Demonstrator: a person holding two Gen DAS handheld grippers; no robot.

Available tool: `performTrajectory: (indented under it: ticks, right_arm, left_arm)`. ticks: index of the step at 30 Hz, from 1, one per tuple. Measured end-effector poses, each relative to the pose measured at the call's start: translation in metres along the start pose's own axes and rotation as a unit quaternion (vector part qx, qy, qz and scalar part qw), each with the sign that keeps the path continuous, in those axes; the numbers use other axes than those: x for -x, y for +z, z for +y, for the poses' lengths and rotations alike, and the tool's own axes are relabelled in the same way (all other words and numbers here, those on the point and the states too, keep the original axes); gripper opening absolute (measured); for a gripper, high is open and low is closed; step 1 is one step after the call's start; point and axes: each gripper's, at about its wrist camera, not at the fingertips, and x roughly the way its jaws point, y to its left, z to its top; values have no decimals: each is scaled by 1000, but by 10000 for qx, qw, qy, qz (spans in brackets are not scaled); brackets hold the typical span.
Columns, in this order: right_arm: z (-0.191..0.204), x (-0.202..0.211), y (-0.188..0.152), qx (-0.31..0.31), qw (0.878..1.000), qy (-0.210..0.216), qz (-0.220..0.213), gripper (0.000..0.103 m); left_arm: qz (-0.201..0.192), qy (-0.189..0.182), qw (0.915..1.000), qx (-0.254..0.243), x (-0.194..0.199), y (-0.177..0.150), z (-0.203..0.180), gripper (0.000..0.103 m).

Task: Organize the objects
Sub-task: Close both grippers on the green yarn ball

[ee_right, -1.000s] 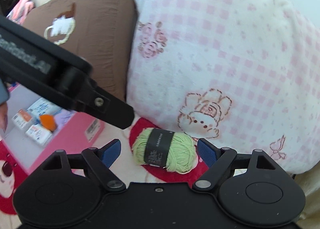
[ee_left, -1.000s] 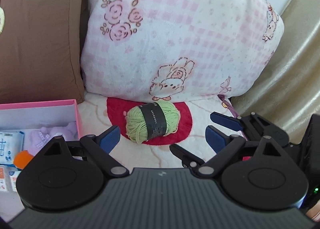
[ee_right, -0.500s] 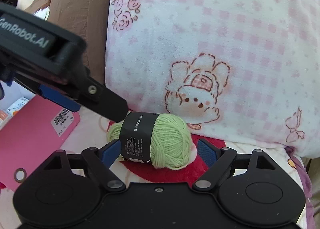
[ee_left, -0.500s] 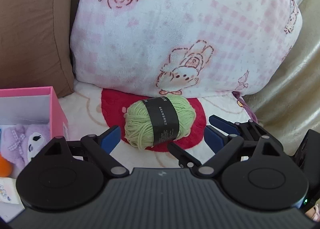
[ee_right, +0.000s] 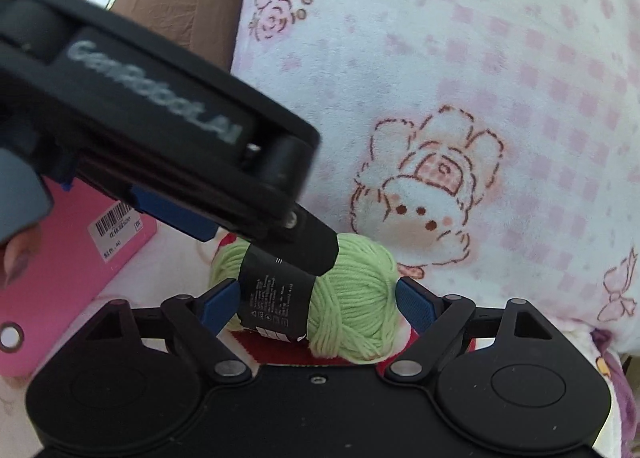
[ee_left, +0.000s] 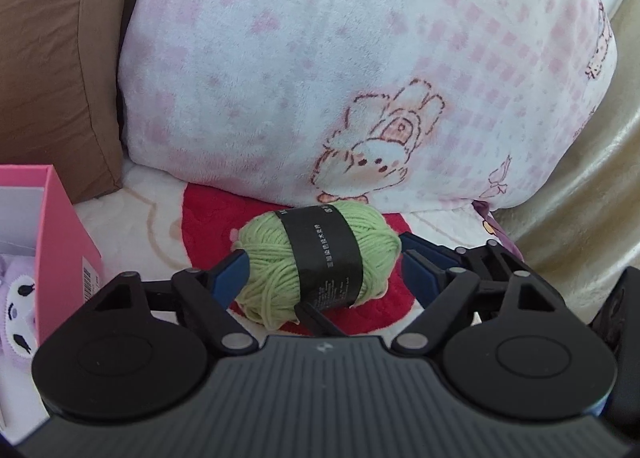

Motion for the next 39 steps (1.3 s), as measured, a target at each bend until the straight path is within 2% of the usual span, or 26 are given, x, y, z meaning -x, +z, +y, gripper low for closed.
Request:
performTrajectory:
  ticks: [2,4,8,10,13,21,27,32,36,39]
  right_arm:
    - [-1,-1,-2,-177,9998,-2,1,92]
    - [-2,-2,-7,-470,9989,50,24,93]
    - [-2,-5,-12,-325,9995,-15,-45,94]
    - [-7,-8,-12,-478,9988,43,-50,96]
    - [-9,-17,-13,-670,9976,64,178,99]
    - [4,-20,-19,-403,9991,121,107,99]
    - [-7,-22,-22,-962,9946,347,198,99]
    - [-8,-24,-24,-1019,9937,380,257,98]
    - [-3,-22,-18,-1005,9933,397,417,98]
    - [3,-10,-18,-878,9956,221,232,98]
  left_arm:
    - [19,-23,10000,50,-4,-2,3,76]
    - [6,-113,9999,93,-6,-4,6,69]
    - [-88,-102,9999,91,-8,-6,7,62]
    - [-95,-52,9999,94,-8,-5,7,59]
    - [-53,8,9999,129,-11,-6,8,53]
    - [-107,46,9999,-79,-13,-14,3,51]
    - [-79,-63,9998,-160,-17,-21,2,51]
    - [-83,-97,9997,-219,-17,-22,1,51]
    - [-36,-270,9995,-178,-16,-24,1,51]
    - [80,-489,9988,-66,-17,-27,1,51]
